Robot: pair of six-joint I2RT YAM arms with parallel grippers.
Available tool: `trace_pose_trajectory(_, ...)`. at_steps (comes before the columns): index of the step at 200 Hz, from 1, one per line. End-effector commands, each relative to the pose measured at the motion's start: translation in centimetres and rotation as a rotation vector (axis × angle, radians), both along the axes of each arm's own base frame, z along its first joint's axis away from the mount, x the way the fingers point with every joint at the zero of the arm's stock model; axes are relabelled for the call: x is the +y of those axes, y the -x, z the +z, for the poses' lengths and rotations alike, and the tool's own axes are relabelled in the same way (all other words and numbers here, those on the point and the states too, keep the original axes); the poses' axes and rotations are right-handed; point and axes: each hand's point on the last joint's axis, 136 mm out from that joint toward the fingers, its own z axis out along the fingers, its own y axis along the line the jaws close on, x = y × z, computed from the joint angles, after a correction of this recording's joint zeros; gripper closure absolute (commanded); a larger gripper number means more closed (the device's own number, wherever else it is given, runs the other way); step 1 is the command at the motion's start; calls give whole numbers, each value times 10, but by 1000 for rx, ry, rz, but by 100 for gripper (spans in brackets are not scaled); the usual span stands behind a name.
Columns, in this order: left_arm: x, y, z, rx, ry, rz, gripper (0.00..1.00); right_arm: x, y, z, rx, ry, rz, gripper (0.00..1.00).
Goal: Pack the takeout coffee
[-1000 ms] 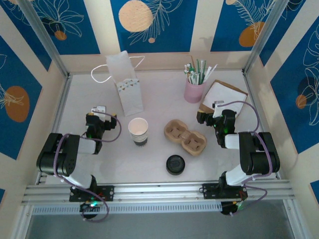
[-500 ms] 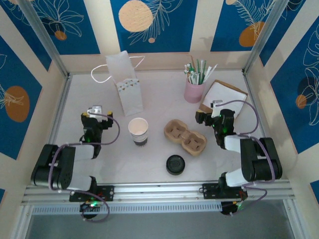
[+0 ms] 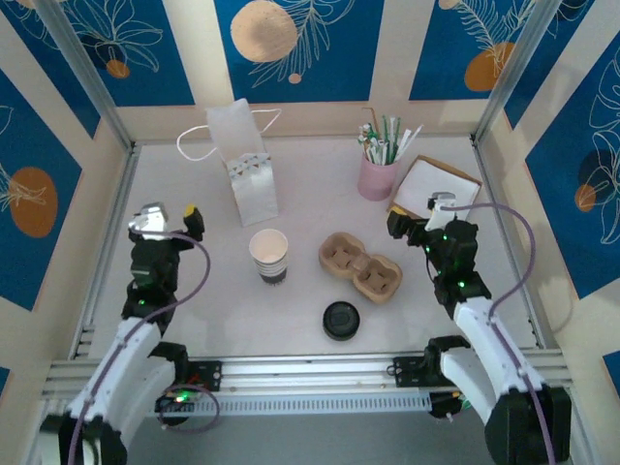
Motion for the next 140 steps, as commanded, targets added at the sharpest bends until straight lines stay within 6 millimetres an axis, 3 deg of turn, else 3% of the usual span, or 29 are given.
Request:
trace_pose_trajectory(1, -14, 27, -10, 107, 228, -68, 0, 6, 33, 0, 122, -150, 12, 1)
trace_pose_trajectory(38, -40, 70, 18, 105, 349, -245, 0, 7, 81, 15, 235, -269, 3, 1)
trace_pose_trajectory(65, -55, 90, 37, 73, 367, -353, 0, 13, 96, 23, 276, -318, 32, 1)
trace_pose_trajectory(84, -58, 94, 42, 78, 408, -370, 0, 20, 99, 29, 305, -357, 74, 1)
trace_pose_trajectory(106, -43, 94, 31, 124, 557, -255, 0, 25, 101, 33, 350, -401, 101, 1)
trace_pose_trajectory(140, -60, 88, 33, 229, 625, -308, 0, 41, 106, 35, 425, -442, 202, 1)
